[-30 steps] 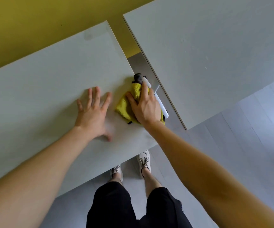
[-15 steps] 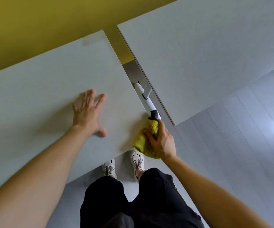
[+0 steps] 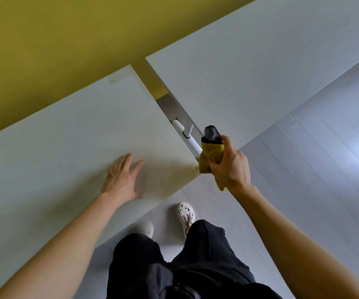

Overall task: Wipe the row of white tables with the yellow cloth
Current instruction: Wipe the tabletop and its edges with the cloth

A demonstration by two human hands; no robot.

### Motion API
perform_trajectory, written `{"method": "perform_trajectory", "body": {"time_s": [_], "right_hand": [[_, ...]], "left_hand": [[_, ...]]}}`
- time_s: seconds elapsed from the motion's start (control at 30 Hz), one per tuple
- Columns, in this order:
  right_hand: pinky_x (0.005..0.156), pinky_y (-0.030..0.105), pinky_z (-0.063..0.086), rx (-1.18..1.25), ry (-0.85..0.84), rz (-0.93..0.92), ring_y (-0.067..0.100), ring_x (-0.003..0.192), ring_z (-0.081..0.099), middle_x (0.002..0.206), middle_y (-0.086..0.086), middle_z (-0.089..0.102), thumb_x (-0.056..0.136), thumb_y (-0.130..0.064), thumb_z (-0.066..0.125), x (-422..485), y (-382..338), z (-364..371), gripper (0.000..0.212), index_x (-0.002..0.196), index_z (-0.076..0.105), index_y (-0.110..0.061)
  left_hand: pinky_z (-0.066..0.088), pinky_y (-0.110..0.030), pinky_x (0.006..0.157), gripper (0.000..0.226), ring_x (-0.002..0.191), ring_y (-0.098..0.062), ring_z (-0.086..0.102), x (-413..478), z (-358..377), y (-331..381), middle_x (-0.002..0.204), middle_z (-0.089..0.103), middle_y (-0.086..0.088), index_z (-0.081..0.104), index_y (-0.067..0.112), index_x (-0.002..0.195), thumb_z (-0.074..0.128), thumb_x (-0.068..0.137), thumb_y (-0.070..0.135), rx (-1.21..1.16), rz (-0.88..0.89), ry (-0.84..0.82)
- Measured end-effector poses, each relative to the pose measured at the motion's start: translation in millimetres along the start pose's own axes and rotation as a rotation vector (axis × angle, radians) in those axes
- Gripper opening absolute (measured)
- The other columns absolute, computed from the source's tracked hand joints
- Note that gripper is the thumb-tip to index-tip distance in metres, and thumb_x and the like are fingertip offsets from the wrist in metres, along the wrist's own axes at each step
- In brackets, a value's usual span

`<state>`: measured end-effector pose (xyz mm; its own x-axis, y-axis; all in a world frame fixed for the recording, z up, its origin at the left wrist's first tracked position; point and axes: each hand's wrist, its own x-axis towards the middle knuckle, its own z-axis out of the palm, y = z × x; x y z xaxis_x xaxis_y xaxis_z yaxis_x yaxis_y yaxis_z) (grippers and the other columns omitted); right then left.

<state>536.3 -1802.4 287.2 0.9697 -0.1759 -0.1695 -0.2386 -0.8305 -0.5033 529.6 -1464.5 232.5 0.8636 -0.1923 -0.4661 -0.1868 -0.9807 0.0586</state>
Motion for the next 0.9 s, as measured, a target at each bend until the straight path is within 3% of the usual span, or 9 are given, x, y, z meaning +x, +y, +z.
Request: {"method": "perform_trajectory", "body": {"time_s": [0.1,0.17,0.27,0.33,0.43,0.5,0.7,0.8,0.9], "right_hand": [[0.062,0.036,0.046,-0.003,0.306,-0.027,0.04,0.072,0.066,0.097,0.011,0.073,0.087,-0.01,0.077,-23.6,-11.7,2.9,0.071,0.154,0.054,-0.018],[0.072,0.042,0.053,-0.009,0.44,-0.1,0.037,0.092,0.069,0.123,0.012,0.072,0.085,-0.004,0.078,-49.4,-29.1,25.6,0.078,0.158,0.052,-0.015],[0.117,0.053,0.047,-0.021,0.195,-0.215,0.038,0.146,0.052,0.16,0.014,0.053,0.095,-0.032,0.076,-101.0,-55.0,100.3,0.079,0.166,0.042,-0.024],[0.124,0.059,0.037,-0.109,-0.031,-0.219,0.039,0.159,0.035,0.167,0.013,0.046,0.102,-0.059,0.062,-131.3,-68.0,151.8,0.07,0.164,0.045,-0.03],[0.118,0.056,0.041,-0.052,0.171,-0.008,0.037,0.141,0.051,0.141,0.011,0.061,0.098,-0.059,0.068,-130.0,-83.8,195.4,0.061,0.143,0.06,-0.018],[0.119,0.054,0.038,0.003,0.329,0.215,0.036,0.137,0.048,0.136,0.011,0.053,0.093,-0.062,0.071,-112.7,-98.5,208.3,0.063,0.134,0.059,-0.016],[0.126,0.046,0.036,0.37,0.505,0.519,0.035,0.156,0.035,0.164,0.009,0.031,0.099,-0.037,0.074,-133.8,-136.8,260.5,0.052,0.142,0.052,-0.016],[0.116,0.044,0.046,0.673,0.568,0.73,0.025,0.143,0.05,0.158,0.003,0.041,0.1,-0.034,0.076,-164.3,-166.6,273.7,0.058,0.147,0.043,-0.024],[0.111,0.038,0.047,0.768,0.574,0.892,0.026,0.139,0.057,0.156,0.003,0.056,0.097,-0.051,0.073,-151.7,-165.9,270.0,0.081,0.162,0.029,-0.031]], "left_hand": [[0.037,-0.057,0.124,0.104,0.164,-0.035,0.028,-0.1,13.1,-8.3,0.177,0.025,-0.013,0.036,0.027,0.168,0.082,0.083,0.066,0.021,0.136,0.142],[0.043,-0.058,0.119,0.072,0.156,-0.037,0.042,1.5,21.9,-17.5,0.168,0.042,-0.016,0.048,0.021,0.16,0.068,0.097,0.049,0.011,0.264,0.262],[0.047,-0.054,0.114,0.048,0.143,-0.039,0.057,3.8,34.2,-41.3,0.153,0.059,-0.018,0.064,0.012,0.146,0.056,0.1,0.022,-0.049,0.39,0.4],[0.048,-0.054,0.115,0.045,0.14,-0.04,0.059,7.6,39.3,-54.4,0.15,0.062,-0.019,0.066,0.008,0.142,0.057,0.099,0.01,-0.082,0.443,0.451],[0.044,-0.056,0.119,0.045,0.147,-0.039,0.054,10.4,50.5,-67.1,0.155,0.058,-0.018,0.065,0.009,0.145,0.058,0.1,0.017,-0.062,0.529,0.466],[0.038,-0.059,0.123,0.053,0.154,-0.038,0.046,11.8,59.0,-72.4,0.162,0.051,-0.018,0.062,0.011,0.15,0.061,0.1,0.028,-0.053,0.582,0.486],[0.031,-0.061,0.128,0.068,0.162,-0.036,0.035,16.6,78.5,-82.3,0.171,0.041,-0.018,0.055,0.013,0.159,0.059,0.097,0.04,-0.098,0.65,0.536],[0.03,-0.061,0.129,0.067,0.162,-0.036,0.035,14.2,81.1,-84.9,0.172,0.04,-0.018,0.053,0.012,0.16,0.055,0.101,0.042,-0.1,0.657,0.548],[0.03,-0.062,0.128,0.065,0.163,-0.036,0.033,16.7,83.5,-83.0,0.173,0.038,-0.018,0.051,0.01,0.161,0.052,0.103,0.038,-0.095,0.669,0.563]]}}
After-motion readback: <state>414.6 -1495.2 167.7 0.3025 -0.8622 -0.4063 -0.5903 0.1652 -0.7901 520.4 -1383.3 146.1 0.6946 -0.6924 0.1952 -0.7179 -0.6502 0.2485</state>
